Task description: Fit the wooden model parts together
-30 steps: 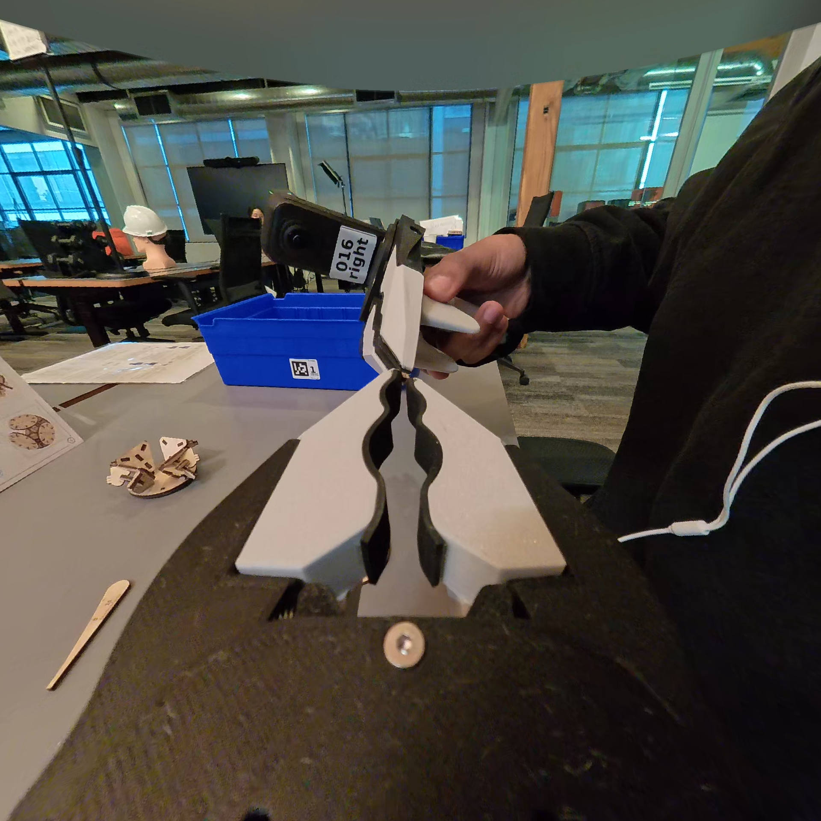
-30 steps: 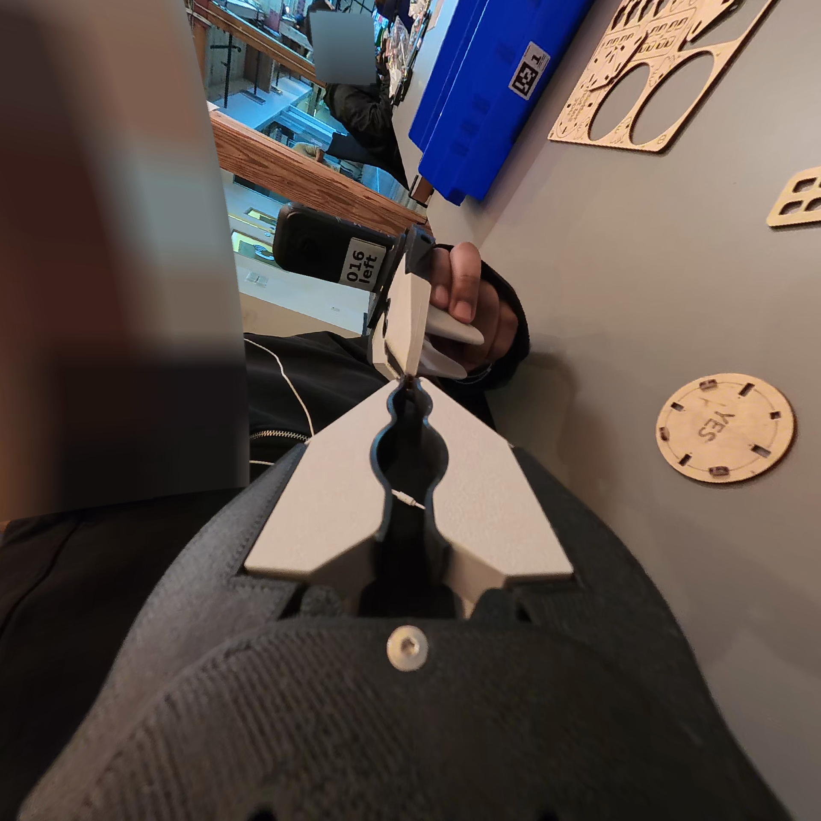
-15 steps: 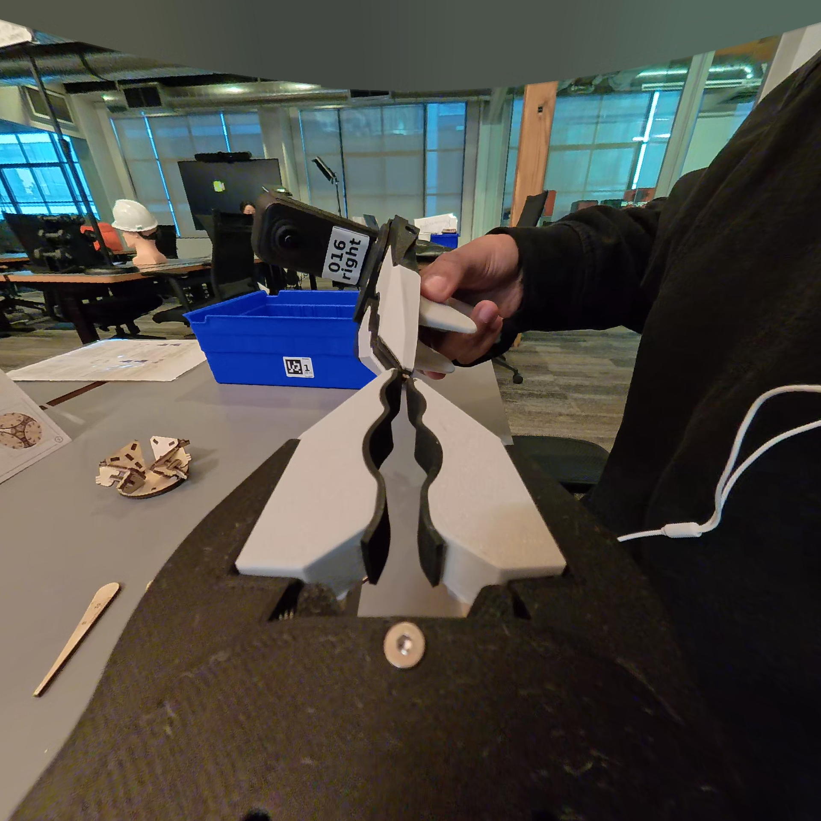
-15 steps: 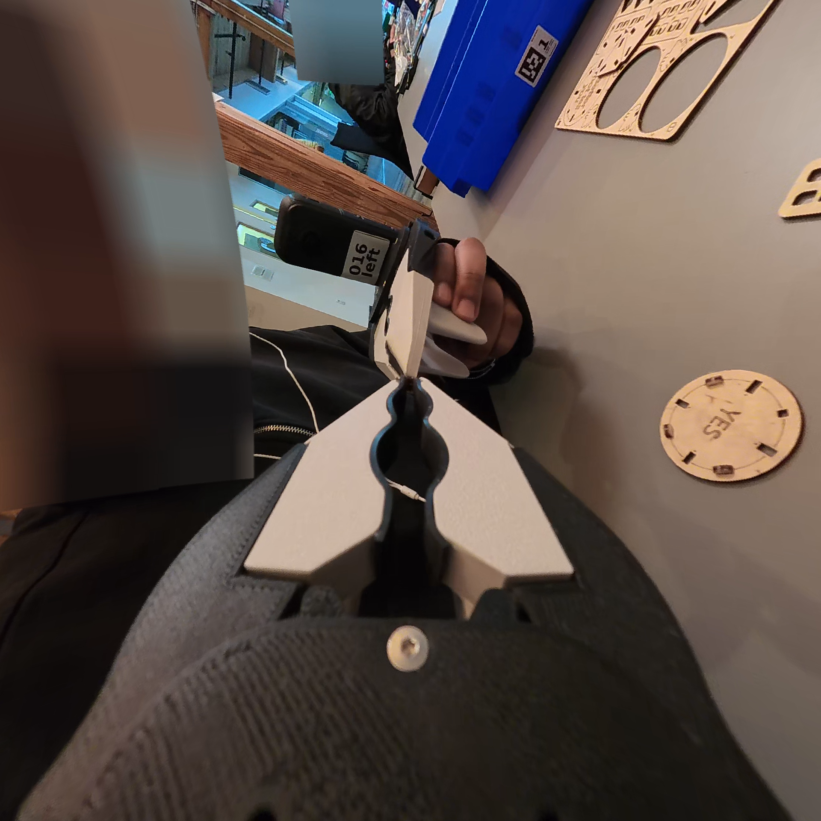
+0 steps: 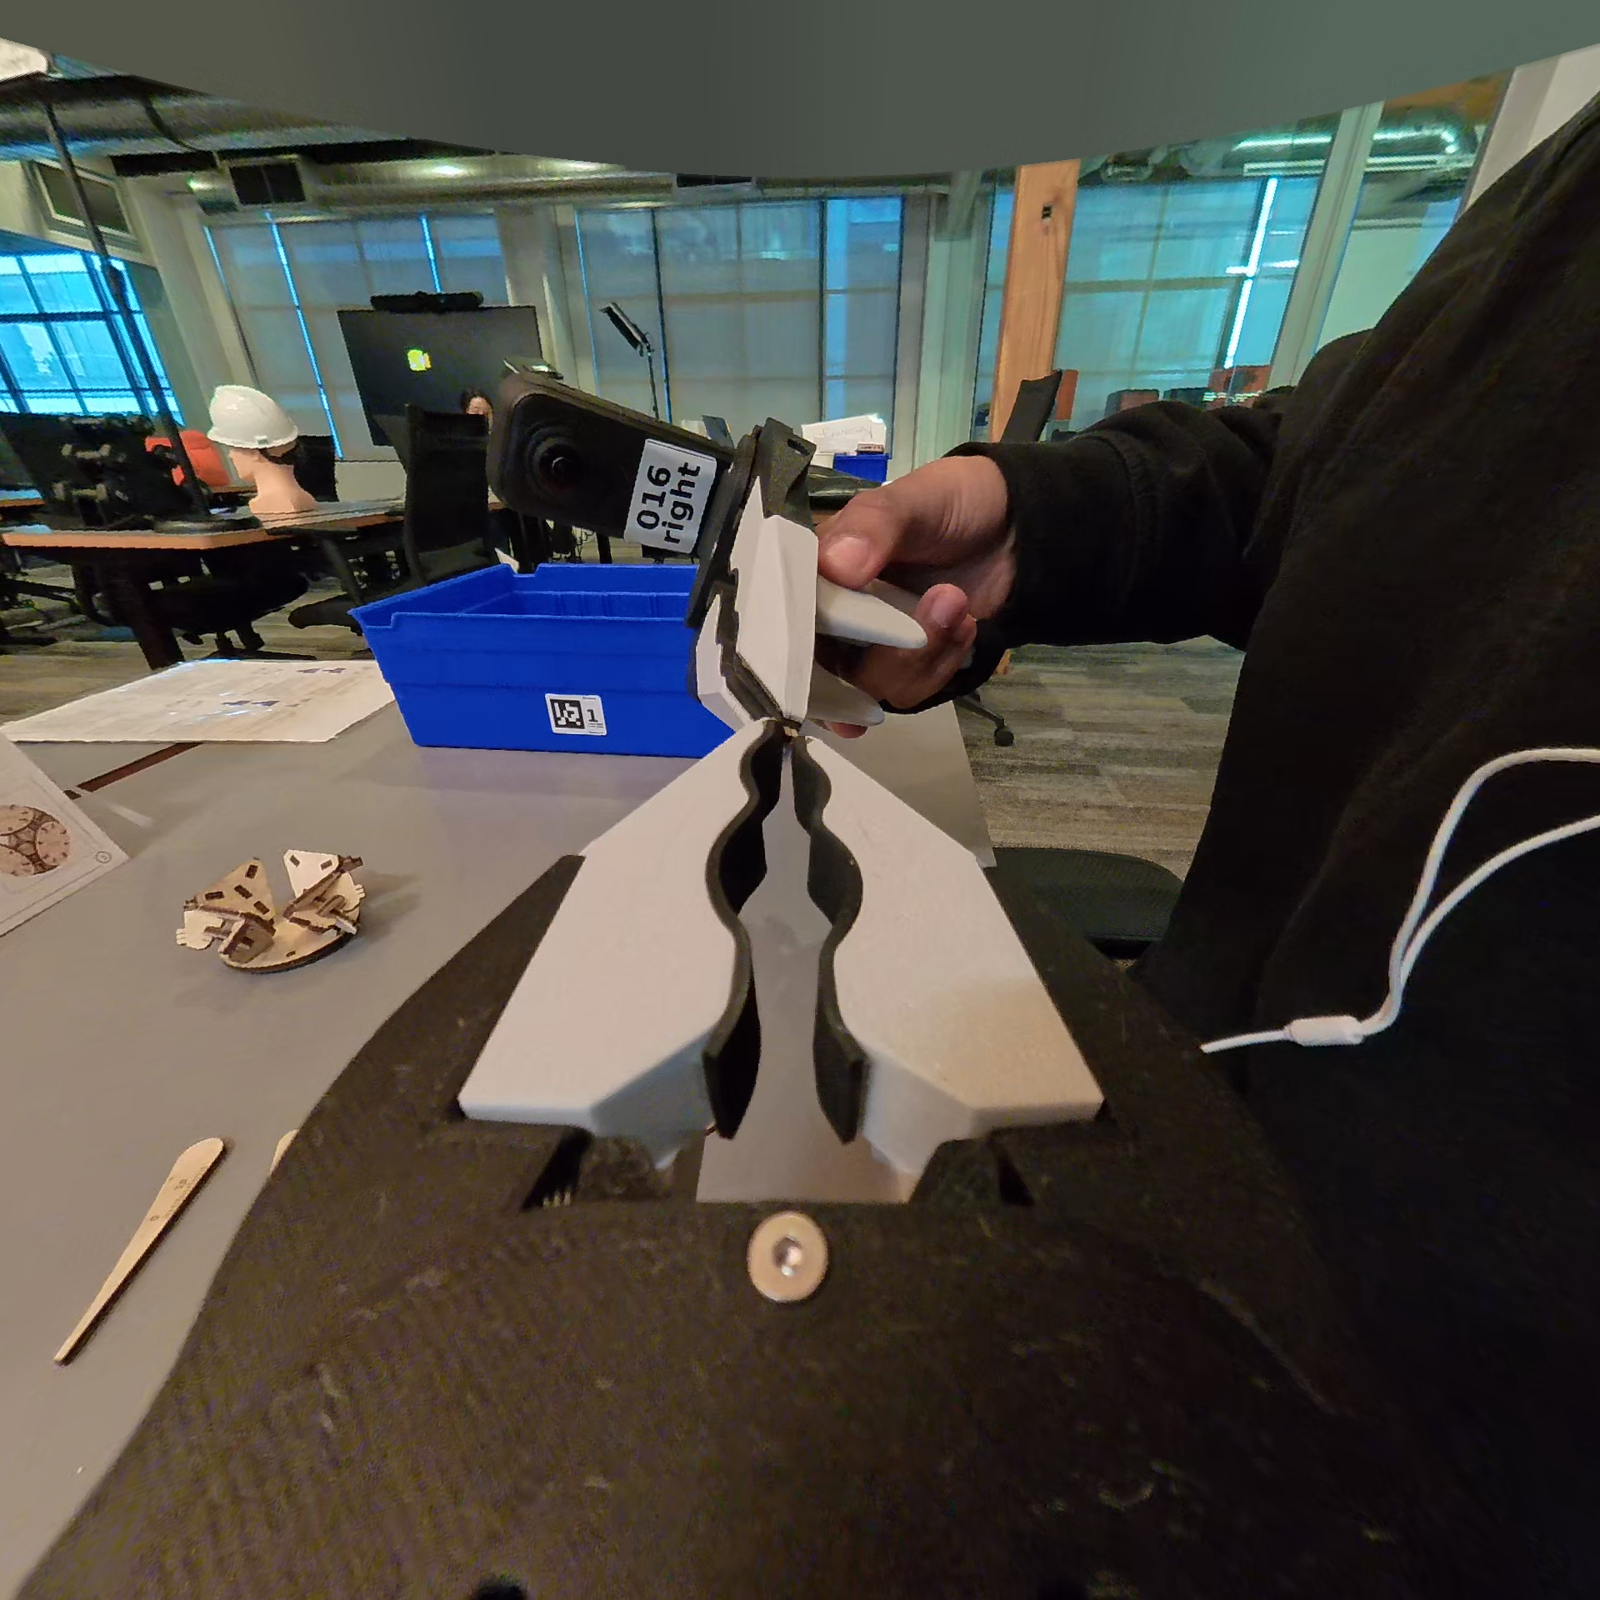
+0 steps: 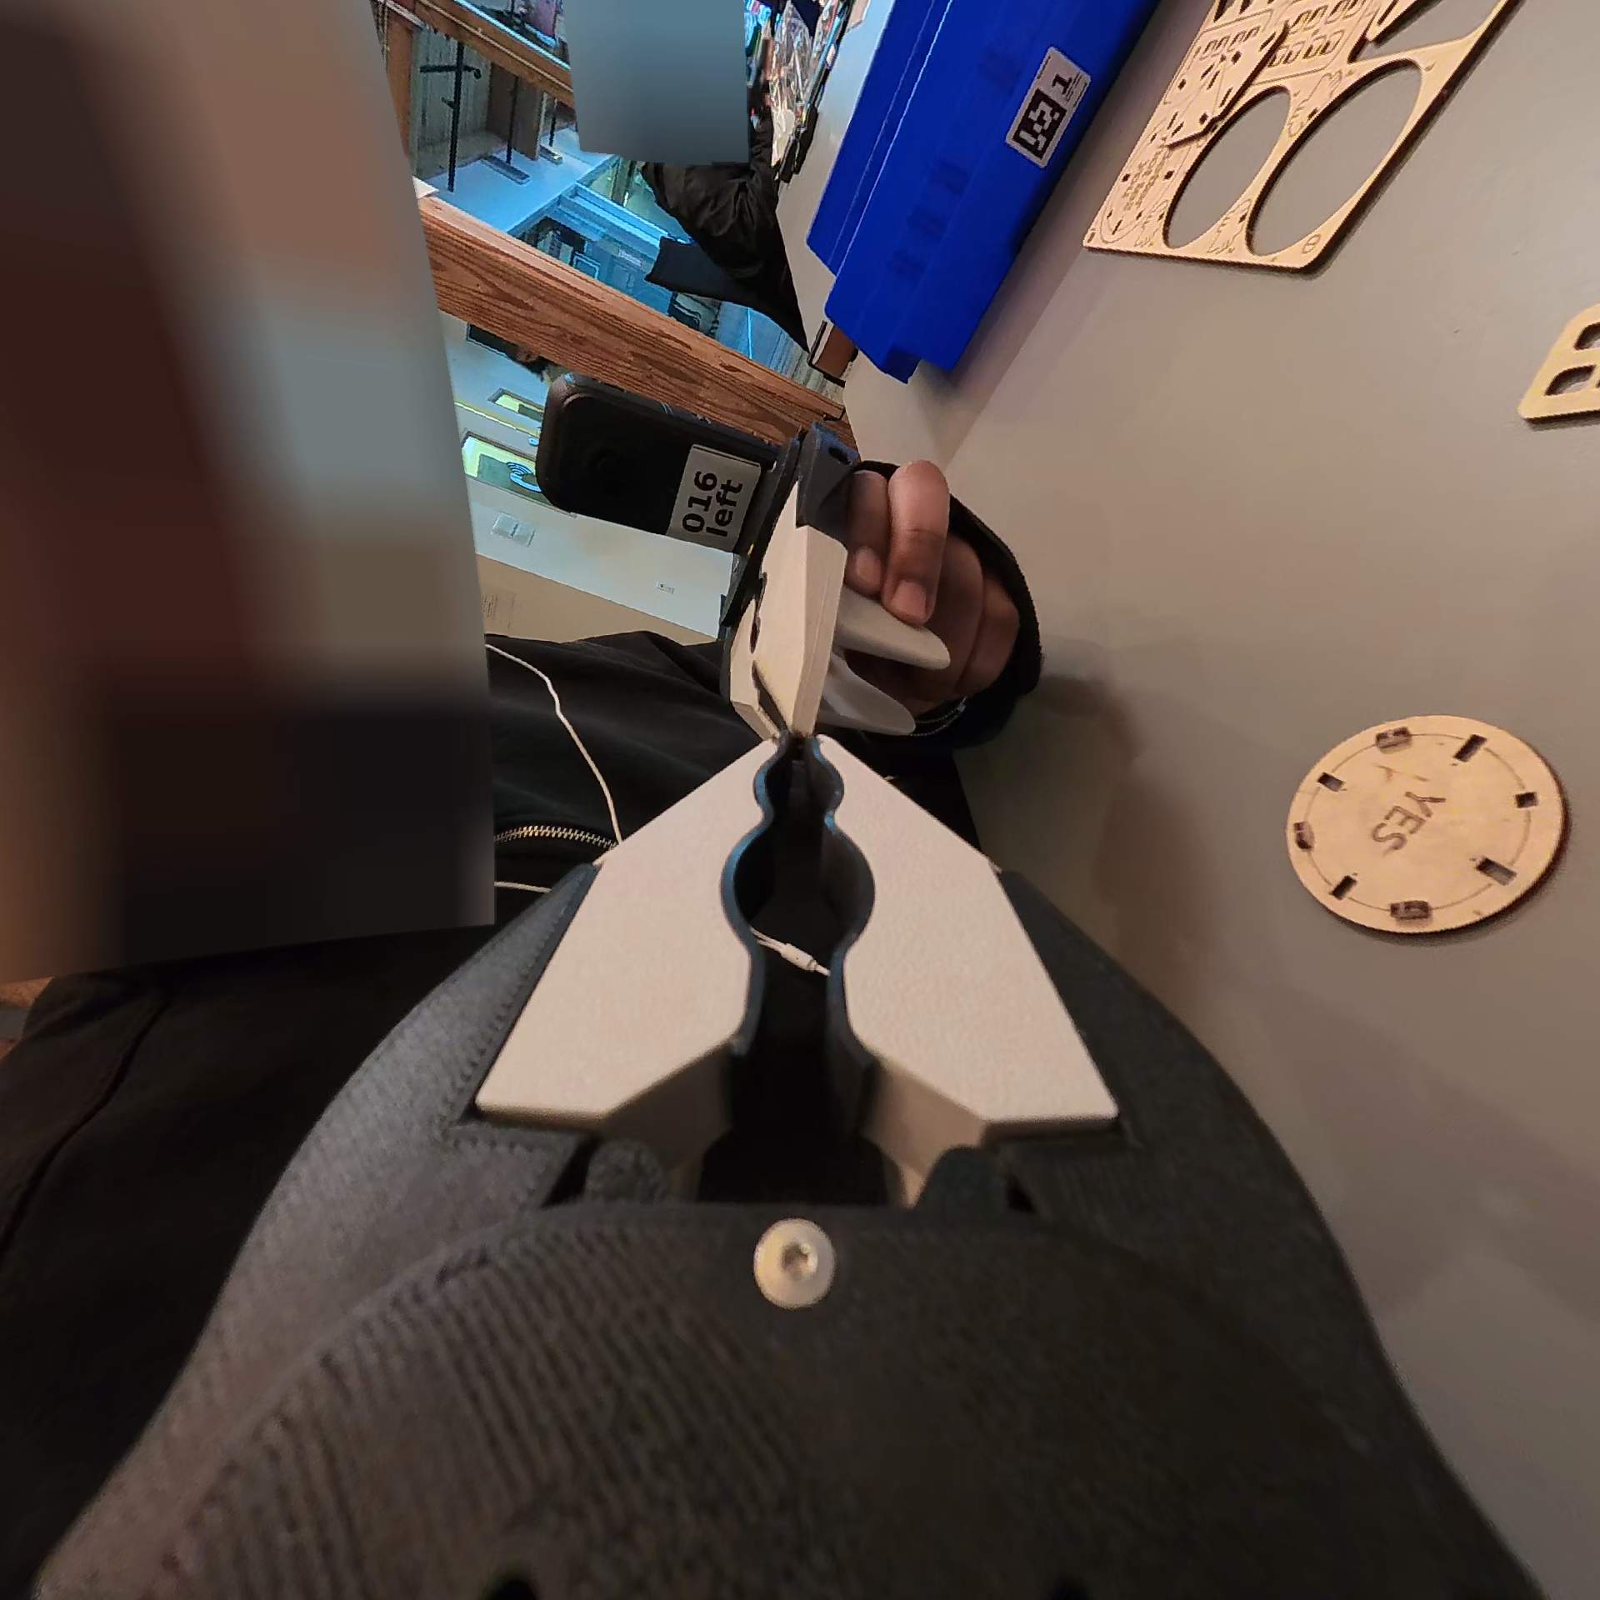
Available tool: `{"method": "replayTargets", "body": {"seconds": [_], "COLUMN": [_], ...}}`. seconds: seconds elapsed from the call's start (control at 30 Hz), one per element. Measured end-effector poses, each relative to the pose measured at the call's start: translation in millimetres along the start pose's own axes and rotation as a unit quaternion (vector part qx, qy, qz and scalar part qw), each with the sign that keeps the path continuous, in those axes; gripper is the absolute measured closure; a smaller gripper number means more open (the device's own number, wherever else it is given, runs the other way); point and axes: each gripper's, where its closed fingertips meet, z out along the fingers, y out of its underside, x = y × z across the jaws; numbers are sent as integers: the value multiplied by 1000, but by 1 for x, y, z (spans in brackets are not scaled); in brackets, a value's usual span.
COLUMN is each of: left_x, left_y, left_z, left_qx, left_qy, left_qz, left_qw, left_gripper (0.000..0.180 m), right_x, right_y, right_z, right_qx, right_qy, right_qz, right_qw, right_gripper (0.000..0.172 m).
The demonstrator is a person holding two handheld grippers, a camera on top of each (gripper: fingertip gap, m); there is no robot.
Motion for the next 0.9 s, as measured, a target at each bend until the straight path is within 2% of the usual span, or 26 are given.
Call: {"method": "replayTargets", "body": {"seconds": [0.9], "left_x": [-1], "left_y": [2], "left_z": [1], "left_qx": [-4], "left_qy": [-1], "left_qz": [-3], "left_qw": [1000], "left_gripper": [180], "right_x": [2], "right_y": [0], "right_z": [-1], "right_qx": [3], "right_qy": [4], "right_qz": [-2], "right_qw": [1000], "right_gripper": [172]}}
